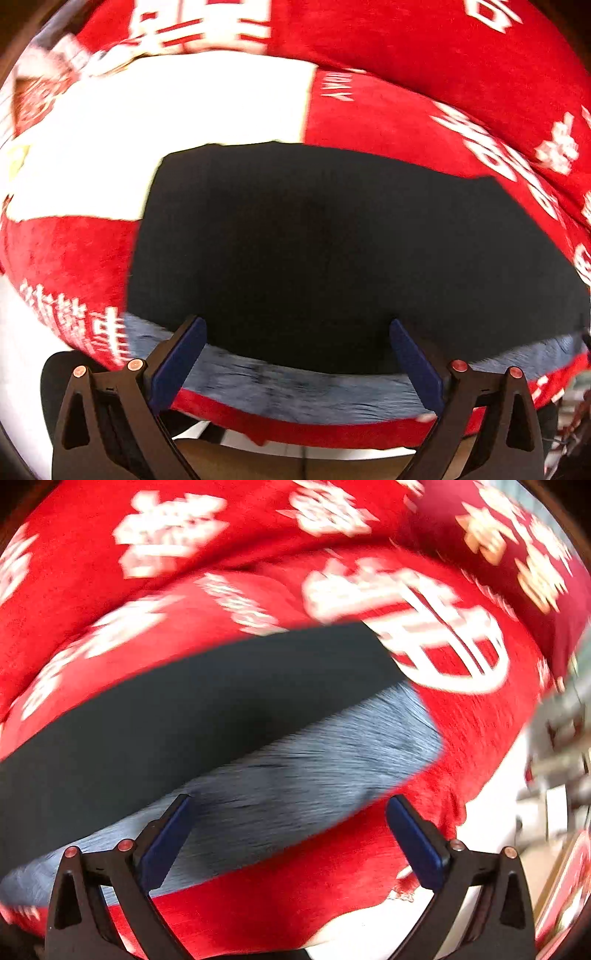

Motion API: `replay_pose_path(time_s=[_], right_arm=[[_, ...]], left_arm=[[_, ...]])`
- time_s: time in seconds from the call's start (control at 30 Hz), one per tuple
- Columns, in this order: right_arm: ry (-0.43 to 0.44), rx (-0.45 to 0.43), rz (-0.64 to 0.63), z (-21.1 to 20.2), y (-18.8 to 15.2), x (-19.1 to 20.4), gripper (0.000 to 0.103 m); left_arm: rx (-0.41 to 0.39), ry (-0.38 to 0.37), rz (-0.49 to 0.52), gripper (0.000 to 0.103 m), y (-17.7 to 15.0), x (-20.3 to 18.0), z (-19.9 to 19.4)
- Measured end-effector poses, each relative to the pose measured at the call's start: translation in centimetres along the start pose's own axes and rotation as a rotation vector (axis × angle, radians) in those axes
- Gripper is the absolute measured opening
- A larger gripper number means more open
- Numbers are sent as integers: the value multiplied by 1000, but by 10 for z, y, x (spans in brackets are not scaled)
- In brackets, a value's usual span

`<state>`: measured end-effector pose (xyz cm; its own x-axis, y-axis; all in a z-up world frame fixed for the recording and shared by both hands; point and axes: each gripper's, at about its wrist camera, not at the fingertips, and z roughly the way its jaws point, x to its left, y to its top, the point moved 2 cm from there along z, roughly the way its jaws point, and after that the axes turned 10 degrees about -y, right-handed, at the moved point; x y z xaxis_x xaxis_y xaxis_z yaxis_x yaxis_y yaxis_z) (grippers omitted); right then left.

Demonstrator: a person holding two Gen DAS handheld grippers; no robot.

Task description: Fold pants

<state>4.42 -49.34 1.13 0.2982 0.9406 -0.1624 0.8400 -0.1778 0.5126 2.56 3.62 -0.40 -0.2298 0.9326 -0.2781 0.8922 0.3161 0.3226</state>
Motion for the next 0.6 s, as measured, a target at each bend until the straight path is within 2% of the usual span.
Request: replay_pose_path(time_s=[0.03,0.07,0.13,0.2,0.23,0.33,0.43,0.5,0.57,0.6], right_arm=[[36,-20,-45,-9,-2,25,103],[95,-42,-126,-23,-7,66,103],[155,-61,-246,-39,-14,122,103],[227,-86,-357,-54,-23,185,103],[260,-89,-394,-60,-27,212,103],[313,-97,-434,-68,-27,254,103],[338,-54,-440,-60,-20,298,103],[332,-28,-452,-50,-21,315,103],[278,12,-484,-21,-17,320,103],[269,-22,-500,-23,-19,319,103]], left_arm=[[3,-4,51,100,-1,-15,2],[3,5,91,100,-2,-24,4],[-5,46,160,100,-1,-41,10],[11,74,157,100,2,-41,16],[20,62,127,100,5,-36,17],[-7,40,61,100,26,-22,14],[-49,98,4,100,41,-3,10],[-23,107,-40,100,50,14,22],[-21,86,-50,103,52,23,30],[-32,80,-43,103,53,23,30]])
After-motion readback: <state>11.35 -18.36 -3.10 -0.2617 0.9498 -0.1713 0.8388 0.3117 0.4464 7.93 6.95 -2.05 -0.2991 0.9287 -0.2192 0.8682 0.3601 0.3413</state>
